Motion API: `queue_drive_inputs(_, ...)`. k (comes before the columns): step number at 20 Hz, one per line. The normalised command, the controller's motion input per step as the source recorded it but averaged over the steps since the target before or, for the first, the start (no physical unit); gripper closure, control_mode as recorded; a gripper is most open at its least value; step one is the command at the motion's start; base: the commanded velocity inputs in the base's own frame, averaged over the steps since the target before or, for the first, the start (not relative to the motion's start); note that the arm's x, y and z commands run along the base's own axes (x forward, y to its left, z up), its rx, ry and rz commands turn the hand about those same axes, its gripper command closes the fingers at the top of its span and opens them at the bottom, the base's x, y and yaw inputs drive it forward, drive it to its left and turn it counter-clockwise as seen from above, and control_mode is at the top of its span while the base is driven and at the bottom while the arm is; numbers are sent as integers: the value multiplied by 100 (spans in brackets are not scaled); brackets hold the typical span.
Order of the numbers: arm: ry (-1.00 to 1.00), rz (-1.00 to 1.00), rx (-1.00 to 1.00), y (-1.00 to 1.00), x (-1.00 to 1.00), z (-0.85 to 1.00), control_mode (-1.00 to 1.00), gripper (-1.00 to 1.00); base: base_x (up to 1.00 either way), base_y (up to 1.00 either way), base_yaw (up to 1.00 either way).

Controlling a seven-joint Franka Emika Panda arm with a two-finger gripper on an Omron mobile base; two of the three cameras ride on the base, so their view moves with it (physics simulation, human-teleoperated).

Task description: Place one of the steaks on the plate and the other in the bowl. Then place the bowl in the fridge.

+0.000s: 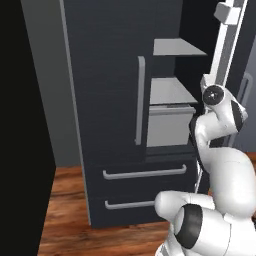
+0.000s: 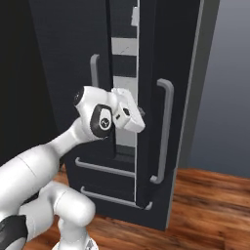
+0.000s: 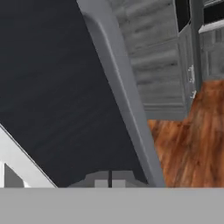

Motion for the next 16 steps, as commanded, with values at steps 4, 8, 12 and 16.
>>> queue_drive_inputs(4,10,-11,7,-100,8,-74,-100,100,0,0,0)
queue_drive_inputs(8,19,-13,1,-100,56,-84,-100,100,0,0,0)
queue_drive_inputs(12,7,-10,1,-81,18,-37,-100,100,0,0,0)
queue_drive_inputs(16,-10,-1,1,4,-68,36,-100,100,0,0,0)
